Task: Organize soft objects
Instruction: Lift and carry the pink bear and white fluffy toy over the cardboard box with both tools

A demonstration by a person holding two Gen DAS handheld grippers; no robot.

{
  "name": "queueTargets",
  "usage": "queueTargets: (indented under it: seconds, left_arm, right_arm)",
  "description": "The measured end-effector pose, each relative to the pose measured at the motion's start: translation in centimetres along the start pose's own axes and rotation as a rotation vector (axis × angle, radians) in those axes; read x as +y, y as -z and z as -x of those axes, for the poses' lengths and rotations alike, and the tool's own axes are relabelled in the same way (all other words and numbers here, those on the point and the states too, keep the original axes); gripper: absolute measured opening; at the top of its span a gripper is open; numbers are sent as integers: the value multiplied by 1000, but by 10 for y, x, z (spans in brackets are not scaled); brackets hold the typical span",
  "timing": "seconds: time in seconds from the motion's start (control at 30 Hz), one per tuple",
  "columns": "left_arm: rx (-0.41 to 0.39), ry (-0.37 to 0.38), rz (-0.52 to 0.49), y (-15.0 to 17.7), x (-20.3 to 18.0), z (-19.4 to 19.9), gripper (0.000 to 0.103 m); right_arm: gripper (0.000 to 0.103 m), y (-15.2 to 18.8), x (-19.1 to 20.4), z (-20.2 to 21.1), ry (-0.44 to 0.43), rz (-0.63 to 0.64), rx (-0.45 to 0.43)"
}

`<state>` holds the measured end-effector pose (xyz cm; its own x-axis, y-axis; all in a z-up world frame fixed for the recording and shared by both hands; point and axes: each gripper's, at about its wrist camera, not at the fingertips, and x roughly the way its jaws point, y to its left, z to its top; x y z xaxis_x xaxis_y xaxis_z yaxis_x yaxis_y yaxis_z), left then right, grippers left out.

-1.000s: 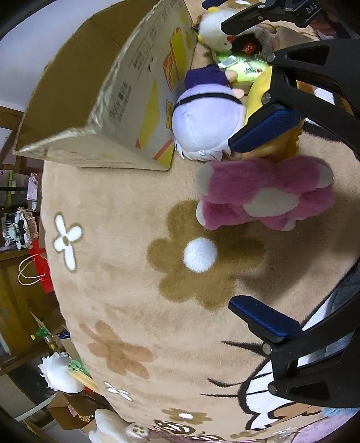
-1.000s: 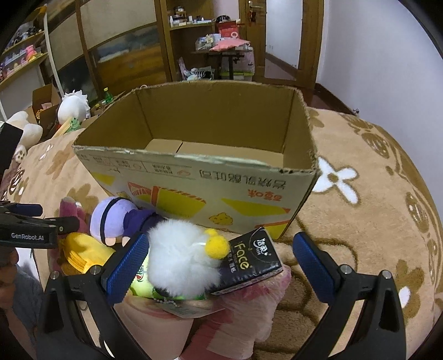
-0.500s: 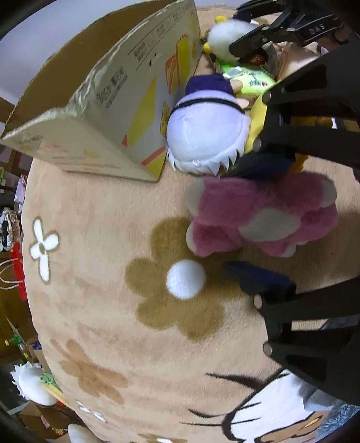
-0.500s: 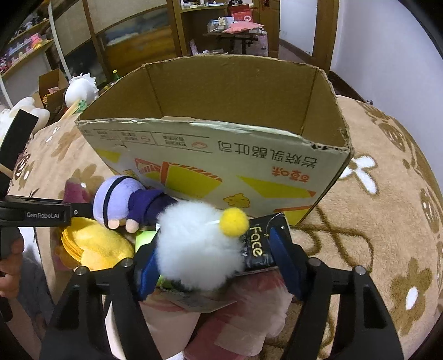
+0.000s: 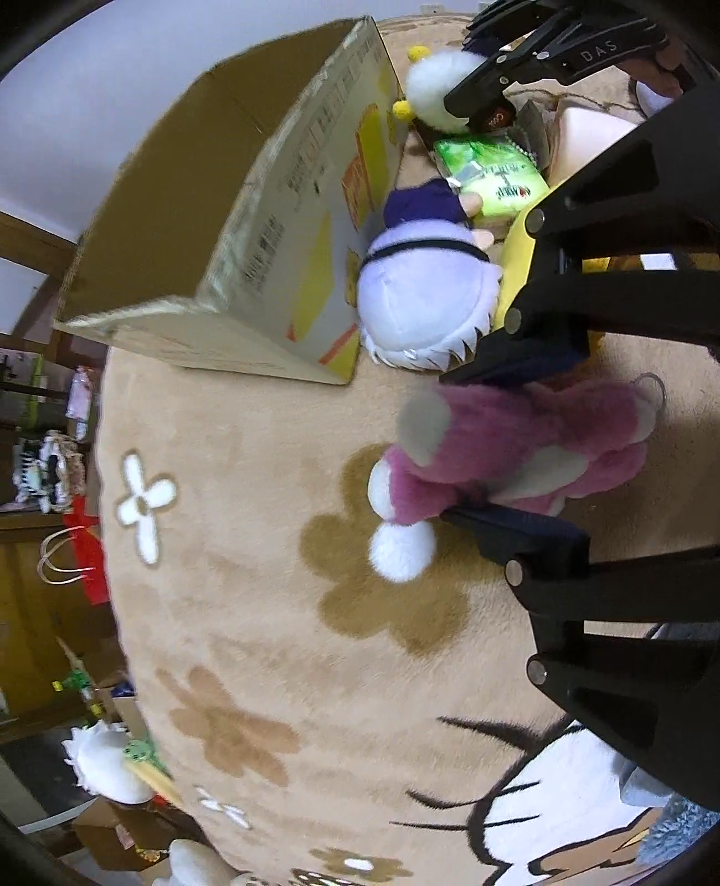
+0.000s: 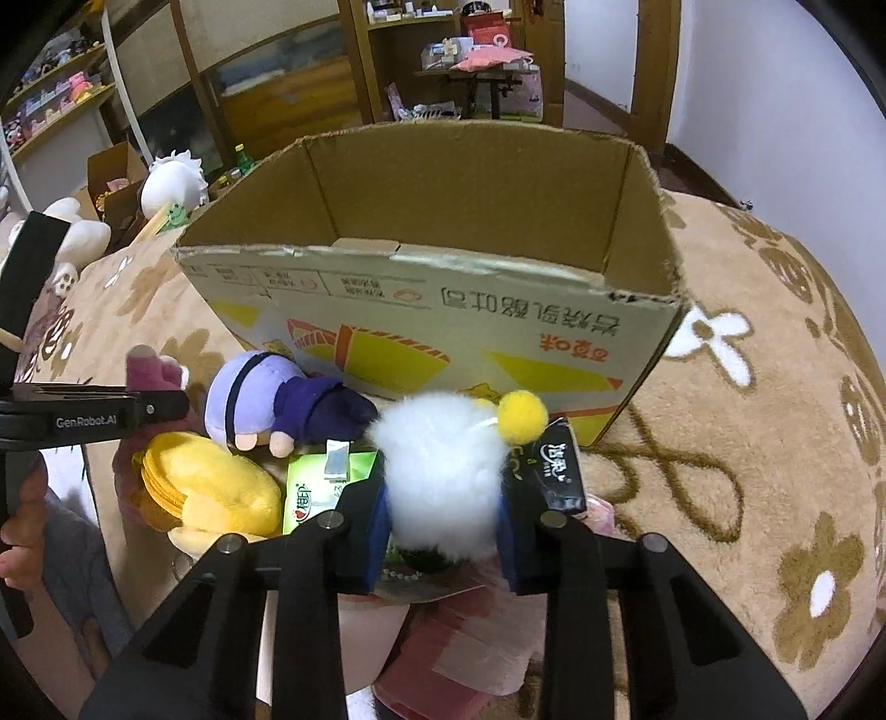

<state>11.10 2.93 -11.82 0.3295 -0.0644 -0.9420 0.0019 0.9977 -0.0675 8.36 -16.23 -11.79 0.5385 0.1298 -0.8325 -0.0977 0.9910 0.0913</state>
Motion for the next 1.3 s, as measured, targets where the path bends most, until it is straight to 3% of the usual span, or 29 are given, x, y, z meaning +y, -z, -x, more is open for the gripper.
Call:
queueTargets:
  seconds: [0.33,0.53,0.8,1.03,1.3]
  left_arm:
    - [-126,19,-35,1,1,33,35]
    - [-189,26,-63,6,-2,53,28]
    - [-222,26,-70,6,5,57,25]
    - [-347,29,-91,11,1,89,25]
    - [-542,39,-122,10,-14,142,25]
  right_arm:
    - [32,-1,-6,27,38,-23,-81]
    - [32,-1,-9,48,37,-45,-141]
    - [32,2,-8,69,46,-55,-191]
    - [32,7,-8,89,44,-58,-254]
    - [32,-2,-5,122,34,-56,-356]
